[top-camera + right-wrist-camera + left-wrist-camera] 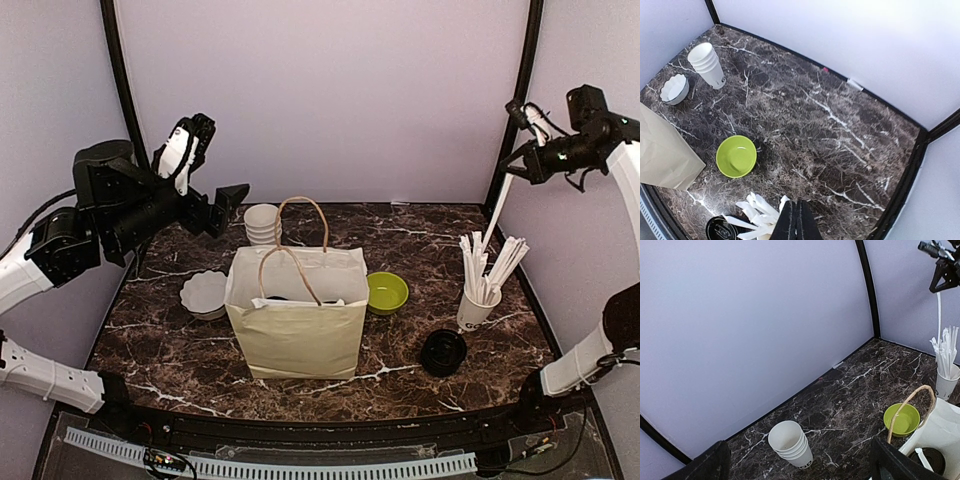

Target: Pack the takeout coffee

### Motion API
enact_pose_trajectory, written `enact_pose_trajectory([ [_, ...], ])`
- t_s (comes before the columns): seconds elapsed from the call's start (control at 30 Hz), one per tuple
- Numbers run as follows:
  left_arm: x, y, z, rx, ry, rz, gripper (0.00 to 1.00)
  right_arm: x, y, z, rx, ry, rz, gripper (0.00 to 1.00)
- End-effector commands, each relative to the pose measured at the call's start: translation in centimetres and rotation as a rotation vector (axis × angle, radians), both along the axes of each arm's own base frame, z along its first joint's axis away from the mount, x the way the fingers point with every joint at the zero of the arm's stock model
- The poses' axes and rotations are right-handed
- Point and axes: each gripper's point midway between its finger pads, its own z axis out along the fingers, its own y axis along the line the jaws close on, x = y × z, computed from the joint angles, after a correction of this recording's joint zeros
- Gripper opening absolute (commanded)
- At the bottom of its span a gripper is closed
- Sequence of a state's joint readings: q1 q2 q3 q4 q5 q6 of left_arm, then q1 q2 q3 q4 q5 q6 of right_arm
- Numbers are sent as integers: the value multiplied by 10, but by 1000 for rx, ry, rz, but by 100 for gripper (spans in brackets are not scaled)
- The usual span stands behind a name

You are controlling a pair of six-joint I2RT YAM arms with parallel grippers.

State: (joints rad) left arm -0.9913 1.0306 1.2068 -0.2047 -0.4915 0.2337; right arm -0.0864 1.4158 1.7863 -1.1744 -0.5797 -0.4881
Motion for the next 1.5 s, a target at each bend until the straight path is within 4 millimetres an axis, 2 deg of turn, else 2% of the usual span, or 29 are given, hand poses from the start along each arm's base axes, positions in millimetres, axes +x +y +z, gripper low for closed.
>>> enact_pose_trajectory([
  [0.0,3,-2,18,-8,-28,8,99,-25,10,84,40,-185,32,0],
  [0.1,5,-4,21,-9,-34,14,99,-43,29,134,113,-326,132,0],
  [0.17,8,-6,21,-7,-37,22,99,-57,47,151,193,-356,238,0],
  [0.4,12,-3,15,-8,-22,60,99,-109,128,184,414,-362,637,0],
  [0.53,9,3,14,-27,-15,70,99,-129,153,206,534,-355,797,0],
  [0.63,6,9,14,-37,-8,76,99,-130,166,213,605,-302,862,0],
  [0.77,2,18,16,-48,-9,84,99,-123,181,206,659,-226,907,0],
  [0.93,-3,28,17,-57,-12,95,99,-115,207,184,664,-155,924,0],
  [1.07,-5,31,14,-56,-6,97,99,-103,230,159,632,-107,896,0],
  [1.2,-5,33,11,-56,-5,98,99,-96,256,122,503,-110,846,0],
  [1.3,-6,34,8,-54,0,99,99,-105,269,96,385,-115,853,0],
  [1.47,-8,38,0,-48,7,103,99,-119,276,73,217,-146,860,0],
])
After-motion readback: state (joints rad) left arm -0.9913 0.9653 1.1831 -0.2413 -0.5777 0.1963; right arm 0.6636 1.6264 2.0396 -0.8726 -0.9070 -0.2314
